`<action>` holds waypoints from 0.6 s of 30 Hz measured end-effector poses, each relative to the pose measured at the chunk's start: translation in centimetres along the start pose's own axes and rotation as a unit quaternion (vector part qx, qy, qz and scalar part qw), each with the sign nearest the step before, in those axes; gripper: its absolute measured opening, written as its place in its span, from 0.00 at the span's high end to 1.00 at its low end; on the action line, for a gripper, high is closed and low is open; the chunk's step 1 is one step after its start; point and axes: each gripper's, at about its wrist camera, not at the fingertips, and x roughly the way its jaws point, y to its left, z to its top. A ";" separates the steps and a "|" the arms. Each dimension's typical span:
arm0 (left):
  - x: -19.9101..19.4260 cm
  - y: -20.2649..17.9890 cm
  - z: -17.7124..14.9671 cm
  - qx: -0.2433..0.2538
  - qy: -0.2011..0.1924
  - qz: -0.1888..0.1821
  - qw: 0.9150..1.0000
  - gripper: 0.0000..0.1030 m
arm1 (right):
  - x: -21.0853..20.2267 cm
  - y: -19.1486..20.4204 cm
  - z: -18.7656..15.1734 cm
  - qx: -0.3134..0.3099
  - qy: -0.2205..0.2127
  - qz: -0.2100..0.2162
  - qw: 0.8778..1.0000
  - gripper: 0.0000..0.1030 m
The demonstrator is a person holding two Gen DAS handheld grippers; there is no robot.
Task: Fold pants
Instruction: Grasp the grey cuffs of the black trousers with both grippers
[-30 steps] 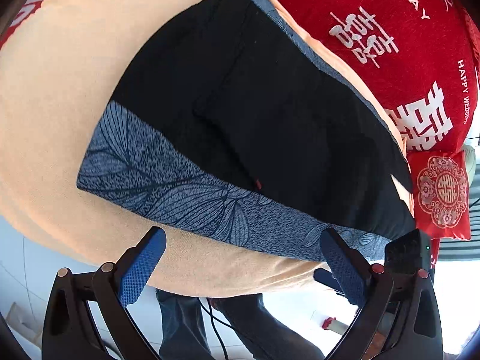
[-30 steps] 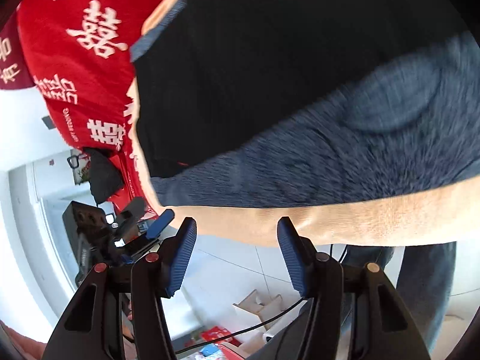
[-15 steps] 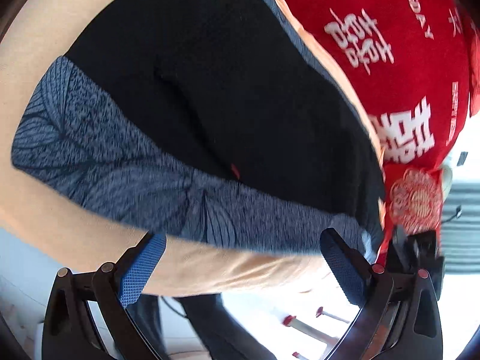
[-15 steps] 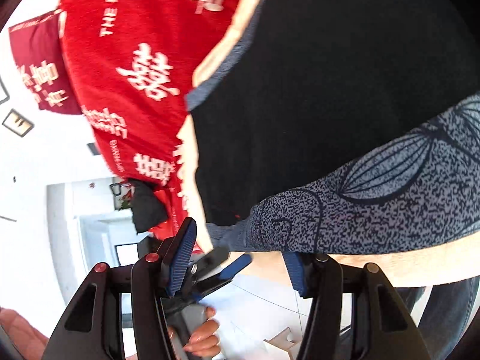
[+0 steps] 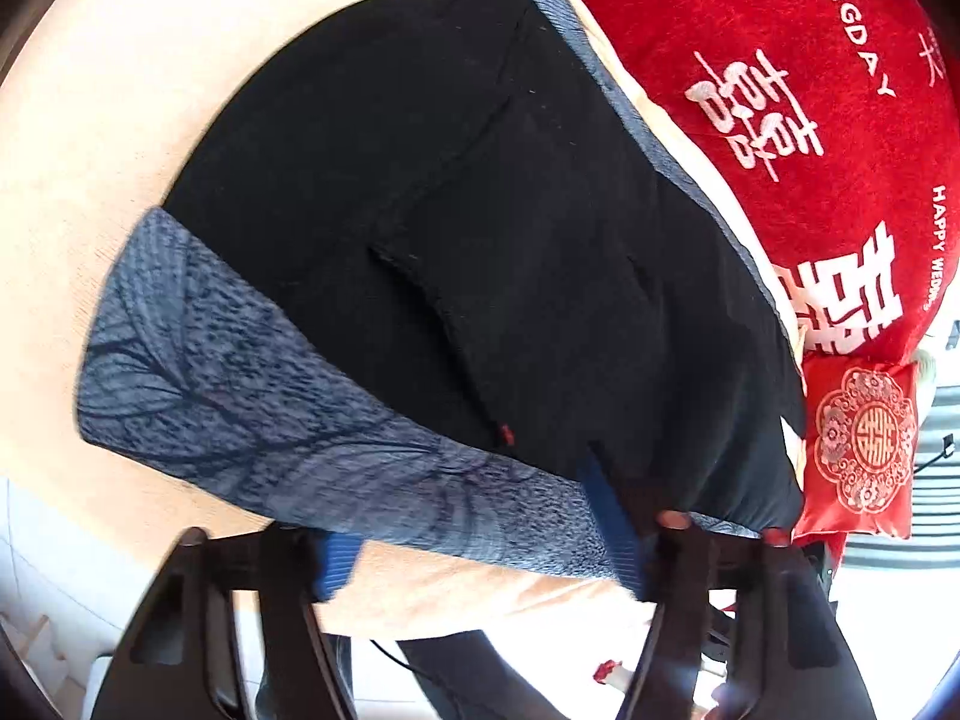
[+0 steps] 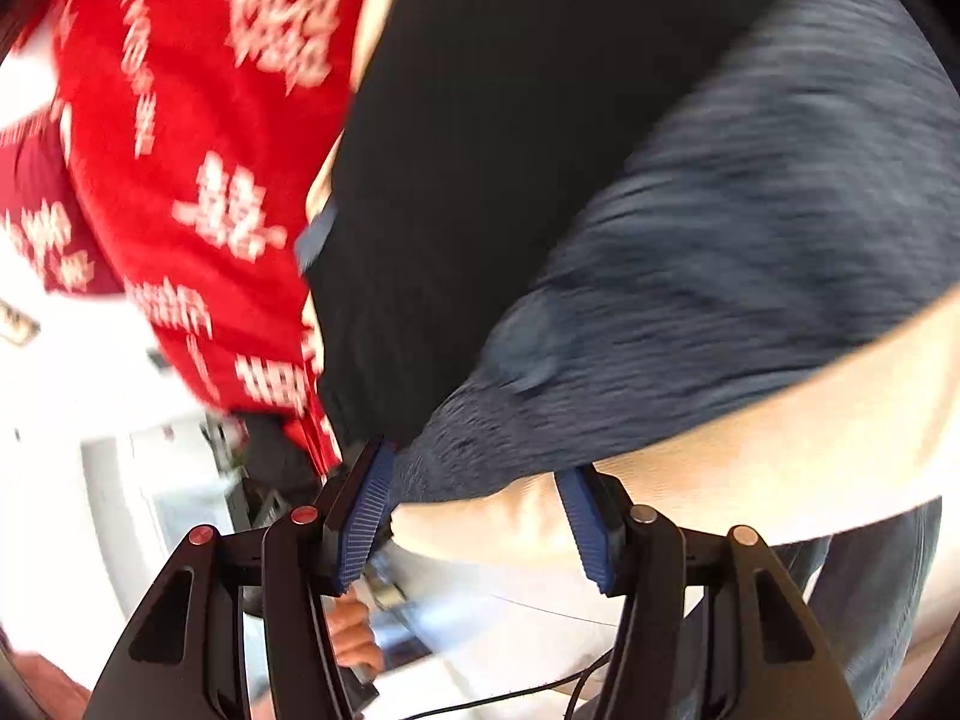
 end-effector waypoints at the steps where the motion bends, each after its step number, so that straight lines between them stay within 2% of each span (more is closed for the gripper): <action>1: 0.0 0.1 0.0 -0.001 0.001 0.004 1.000 0.52 | -0.5 -0.9 0.3 0.026 -0.009 0.014 1.000 0.64; 3: -0.3 0.2 0.2 -0.003 0.003 0.006 1.000 0.63 | -0.9 -1.8 0.6 0.063 -0.015 0.034 0.997 0.92; 5: -0.9 -0.1 0.3 -0.010 0.002 0.003 1.000 0.64 | -1.4 -1.0 0.8 0.062 -0.015 0.029 0.998 0.92; 8: -3.1 -1.5 1.2 -0.012 -0.015 -0.004 1.000 0.64 | -2.4 3.2 1.8 -0.001 0.002 0.013 1.000 0.92; 11: -5.7 -4.3 3.4 -0.005 -0.052 -0.005 0.999 0.64 | -3.7 7.9 4.4 -0.059 0.017 0.011 0.998 0.92; 15: -6.8 -8.8 8.7 0.021 -0.096 -0.007 0.995 0.63 | -3.1 15.4 10.6 -0.147 0.038 0.000 0.988 0.92; 18: -5.1 -11.8 13.9 0.043 -0.120 0.017 0.992 0.63 | -0.9 18.4 16.0 -0.174 0.051 -0.029 0.983 0.91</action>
